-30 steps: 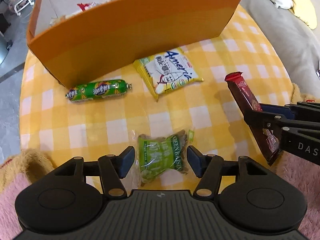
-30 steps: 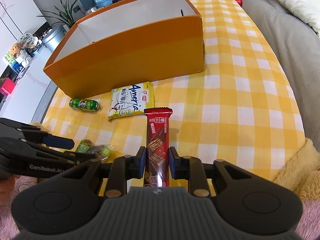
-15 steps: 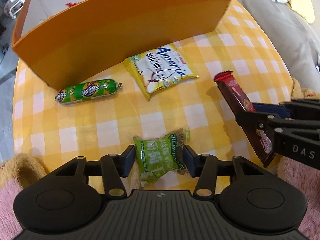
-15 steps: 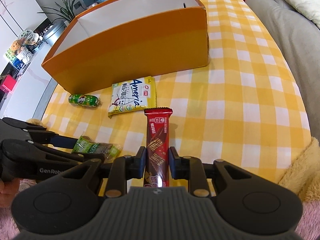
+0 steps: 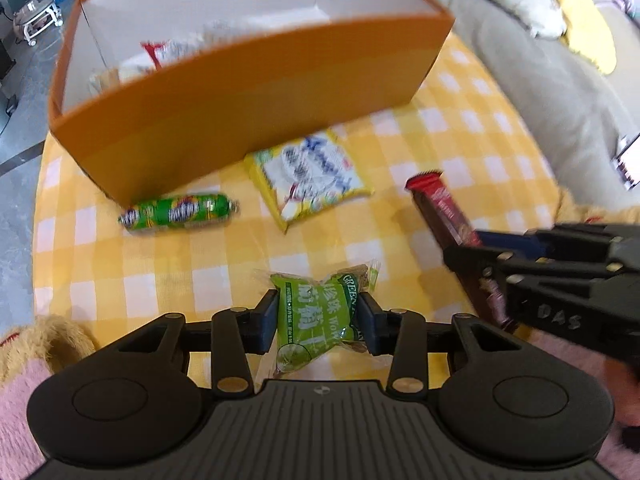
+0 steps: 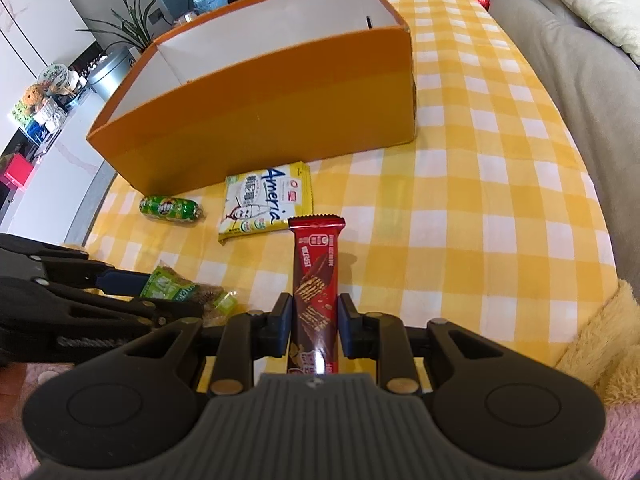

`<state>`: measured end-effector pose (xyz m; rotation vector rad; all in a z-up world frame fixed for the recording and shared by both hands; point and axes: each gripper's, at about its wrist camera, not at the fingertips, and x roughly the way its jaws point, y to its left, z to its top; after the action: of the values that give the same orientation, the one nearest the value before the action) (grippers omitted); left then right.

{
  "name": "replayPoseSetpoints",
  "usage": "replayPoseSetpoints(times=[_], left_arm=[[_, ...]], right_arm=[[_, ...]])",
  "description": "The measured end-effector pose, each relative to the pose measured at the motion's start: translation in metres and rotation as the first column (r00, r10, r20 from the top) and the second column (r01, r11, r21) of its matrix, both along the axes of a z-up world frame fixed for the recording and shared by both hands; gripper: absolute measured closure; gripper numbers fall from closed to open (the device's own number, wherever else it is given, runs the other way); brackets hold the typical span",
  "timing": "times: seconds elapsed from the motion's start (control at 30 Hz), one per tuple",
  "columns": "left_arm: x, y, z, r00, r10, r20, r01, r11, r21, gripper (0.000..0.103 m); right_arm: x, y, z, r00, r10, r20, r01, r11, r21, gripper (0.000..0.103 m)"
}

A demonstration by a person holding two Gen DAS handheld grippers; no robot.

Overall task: Organize snacks
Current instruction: 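Lower the green raisin packet with the left tool while the right tool lowers the wafer bar into the box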

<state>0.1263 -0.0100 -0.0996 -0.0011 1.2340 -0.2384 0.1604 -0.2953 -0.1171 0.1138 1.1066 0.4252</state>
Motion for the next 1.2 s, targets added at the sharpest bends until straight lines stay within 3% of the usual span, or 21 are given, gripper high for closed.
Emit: replayPoseSetpoints(times=[0.3, 0.63, 0.8, 1.07, 1.2], left_arm=[[0.008, -0.004, 0.059, 0.989, -0.004, 0.148, 0.011, 0.999, -0.044, 0.057], [0.042, 0.010, 0.105, 0.958, 0.037, 0.284, -0.029, 0.999, -0.032, 0.056], [0.065, 0.027, 0.111, 0.946, 0.077, 0.314, -0.072, 0.997, -0.026, 0.056], [0.109, 0.060, 0.106, 0.940, 0.141, 0.312, -0.142, 0.990, -0.019, 0.056], [0.133, 0.063, 0.094, 0.948, 0.107, 0.300, -0.133, 0.989, 0.069, 0.056]], right_arm=[[0.006, -0.010, 0.034, 0.996, -0.040, 0.079, 0.037, 0.998, 0.050, 0.082], [0.036, 0.004, 0.088, 0.978, 0.019, 0.207, -0.035, 0.997, 0.071, 0.082], [0.065, 0.013, 0.106, 0.970, 0.031, 0.241, -0.054, 0.995, 0.088, 0.082], [0.127, 0.034, 0.115, 0.976, 0.035, 0.214, -0.062, 0.991, 0.117, 0.082], [0.154, 0.050, 0.108, 0.980, 0.059, 0.192, -0.077, 0.993, 0.091, 0.082]])
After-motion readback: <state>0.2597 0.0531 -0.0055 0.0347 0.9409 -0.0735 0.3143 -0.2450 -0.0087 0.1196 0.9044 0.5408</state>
